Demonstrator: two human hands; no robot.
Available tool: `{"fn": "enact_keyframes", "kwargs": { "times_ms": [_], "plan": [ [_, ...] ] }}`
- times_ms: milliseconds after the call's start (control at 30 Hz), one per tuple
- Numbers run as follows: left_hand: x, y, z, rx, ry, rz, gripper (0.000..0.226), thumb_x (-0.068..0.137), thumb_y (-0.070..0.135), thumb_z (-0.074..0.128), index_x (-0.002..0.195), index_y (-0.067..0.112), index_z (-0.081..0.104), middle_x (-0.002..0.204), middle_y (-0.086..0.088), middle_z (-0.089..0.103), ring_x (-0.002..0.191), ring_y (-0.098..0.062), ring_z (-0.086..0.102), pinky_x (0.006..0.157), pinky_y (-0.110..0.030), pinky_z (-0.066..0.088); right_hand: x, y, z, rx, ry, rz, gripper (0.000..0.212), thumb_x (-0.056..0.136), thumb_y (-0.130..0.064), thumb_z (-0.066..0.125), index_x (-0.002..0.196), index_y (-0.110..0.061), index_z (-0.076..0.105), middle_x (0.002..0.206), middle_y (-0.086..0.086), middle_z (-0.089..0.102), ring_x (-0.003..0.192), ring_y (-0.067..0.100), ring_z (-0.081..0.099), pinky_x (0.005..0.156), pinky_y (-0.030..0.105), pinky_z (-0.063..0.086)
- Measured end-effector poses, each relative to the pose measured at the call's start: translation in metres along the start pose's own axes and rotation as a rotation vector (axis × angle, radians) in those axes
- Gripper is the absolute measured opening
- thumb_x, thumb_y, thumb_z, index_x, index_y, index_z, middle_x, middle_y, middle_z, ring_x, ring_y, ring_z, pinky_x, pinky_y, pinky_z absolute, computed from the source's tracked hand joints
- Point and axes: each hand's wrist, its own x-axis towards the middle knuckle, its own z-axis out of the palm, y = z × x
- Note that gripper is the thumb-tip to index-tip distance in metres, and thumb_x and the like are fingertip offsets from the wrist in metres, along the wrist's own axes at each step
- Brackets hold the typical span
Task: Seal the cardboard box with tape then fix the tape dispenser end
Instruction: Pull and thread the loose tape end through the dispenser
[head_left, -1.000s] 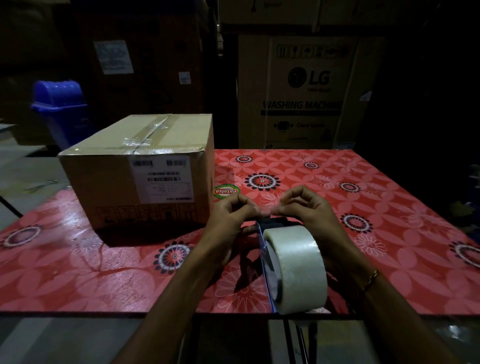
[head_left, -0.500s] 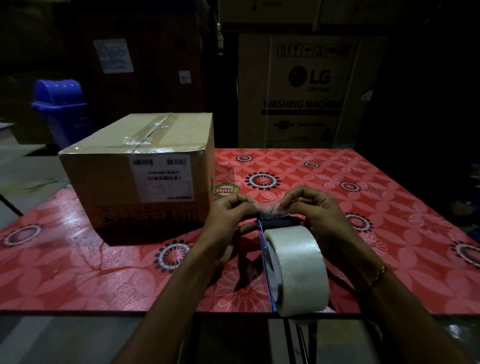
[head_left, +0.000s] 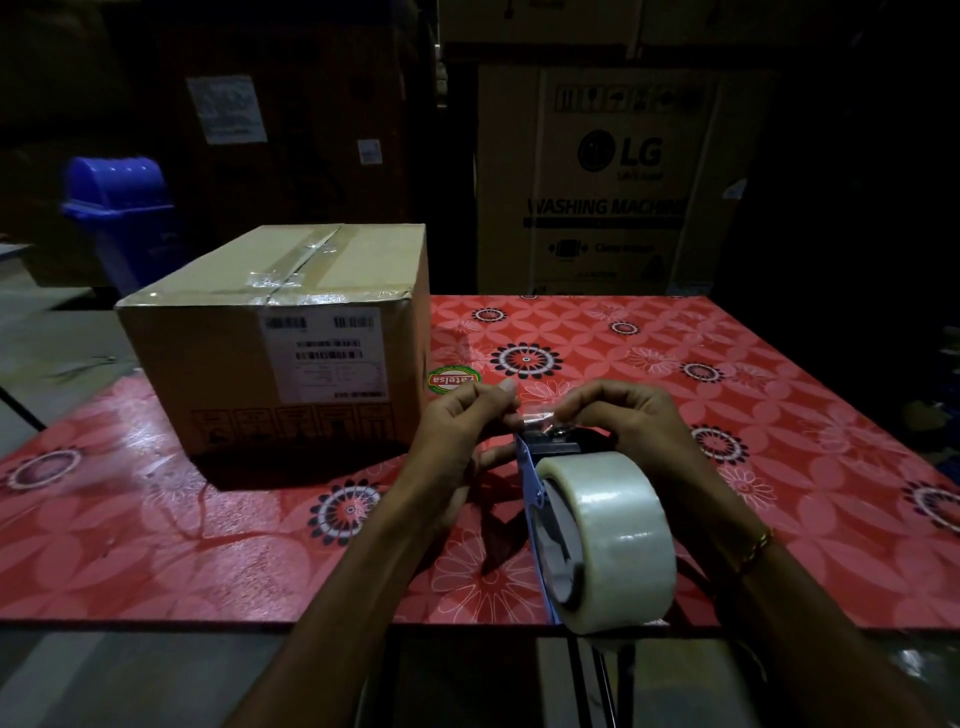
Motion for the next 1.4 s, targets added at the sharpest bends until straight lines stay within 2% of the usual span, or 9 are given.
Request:
{"fn": "enact_keyframes", "kwargs": {
  "times_ms": [267,500,567,700,833,933,1200,1300,1400],
  "plan": [
    [-0.002,-0.002,0.002,0.101,-0.046,0.042,0.020,0.083,0.031,0.069,0.070,0.016,0.064,0.076,0.000,0.070,0.079,-0.011,0.068,0.073,-0.029,0.054,0.001,-0.001,0.002,-0.011,0.002,-0.021,0.022,0.086,0.014,0.049,0.077,0.006,0.068,0.085,0.023,0.070,0.079,0.025,0.069,0.072,0.029,0.060],
    [-0.004,0.001,0.003,0.138,-0.032,0.005,0.045,0.079,0.048,0.064,0.080,0.002,0.066,0.093,-0.010,0.077,0.096,-0.021,0.071,0.092,-0.047,0.053,0.003,-0.001,0.001,-0.037,-0.010,-0.017,0.028,0.086,0.015,0.048,0.073,0.001,0.068,0.074,0.009,0.071,0.072,0.017,0.068,0.068,0.023,0.059],
    [-0.004,-0.001,0.003,0.137,-0.043,0.014,0.052,0.078,0.045,0.068,0.090,-0.006,0.064,0.093,-0.012,0.075,0.092,-0.022,0.071,0.089,-0.043,0.055,0.003,-0.002,0.001,-0.040,-0.012,-0.019,0.026,0.087,0.015,0.047,0.075,0.004,0.068,0.075,0.009,0.072,0.073,0.017,0.070,0.068,0.022,0.059],
    [-0.001,-0.004,0.000,0.172,-0.080,0.027,0.032,0.084,0.037,0.071,0.077,0.007,0.063,0.088,-0.017,0.068,0.085,-0.024,0.067,0.077,-0.037,0.054,0.002,-0.002,0.001,-0.056,-0.015,-0.026,0.022,0.088,0.014,0.047,0.079,0.009,0.066,0.078,0.014,0.071,0.074,0.019,0.070,0.068,0.021,0.058],
    [0.001,-0.007,0.000,0.192,-0.053,0.044,0.021,0.089,0.018,0.068,0.078,0.001,0.063,0.083,-0.016,0.067,0.081,-0.021,0.064,0.075,-0.031,0.054,0.003,-0.001,0.002,-0.070,-0.009,-0.030,0.022,0.087,0.015,0.047,0.078,0.008,0.066,0.082,0.019,0.067,0.078,0.025,0.066,0.070,0.025,0.058],
    [0.001,-0.006,-0.001,0.190,-0.054,0.062,0.019,0.090,0.011,0.065,0.082,-0.005,0.062,0.084,-0.019,0.064,0.082,-0.022,0.063,0.071,-0.025,0.054,0.002,-0.001,0.003,-0.099,-0.018,-0.040,0.019,0.086,0.014,0.048,0.080,0.010,0.065,0.079,0.015,0.068,0.070,0.016,0.066,0.061,0.018,0.054],
    [0.003,-0.008,-0.002,0.183,-0.023,0.066,0.016,0.092,0.006,0.062,0.077,0.001,0.058,0.082,-0.020,0.062,0.081,-0.026,0.061,0.065,-0.026,0.055,0.004,-0.004,0.000,-0.053,-0.068,-0.042,0.016,0.088,0.013,0.052,0.078,0.007,0.063,0.080,0.017,0.067,0.070,0.014,0.068,0.056,0.015,0.050],
    [0.003,-0.009,-0.003,0.179,-0.025,0.078,0.021,0.092,0.008,0.062,0.083,-0.010,0.058,0.090,-0.035,0.063,0.085,-0.028,0.064,0.070,-0.029,0.055,0.006,-0.003,-0.004,-0.010,-0.119,0.015,0.021,0.089,0.012,0.048,0.076,0.003,0.063,0.075,0.010,0.069,0.067,0.012,0.067,0.055,0.016,0.051],
    [0.003,-0.009,-0.003,0.179,-0.038,0.088,0.023,0.093,0.007,0.060,0.086,-0.014,0.056,0.086,-0.028,0.065,0.084,-0.024,0.066,0.072,-0.028,0.055,0.006,-0.005,-0.013,0.199,-0.122,0.129,0.024,0.093,0.001,0.044,0.082,-0.006,0.064,0.081,0.006,0.070,0.076,0.015,0.069,0.067,0.025,0.057]
  ]
}}
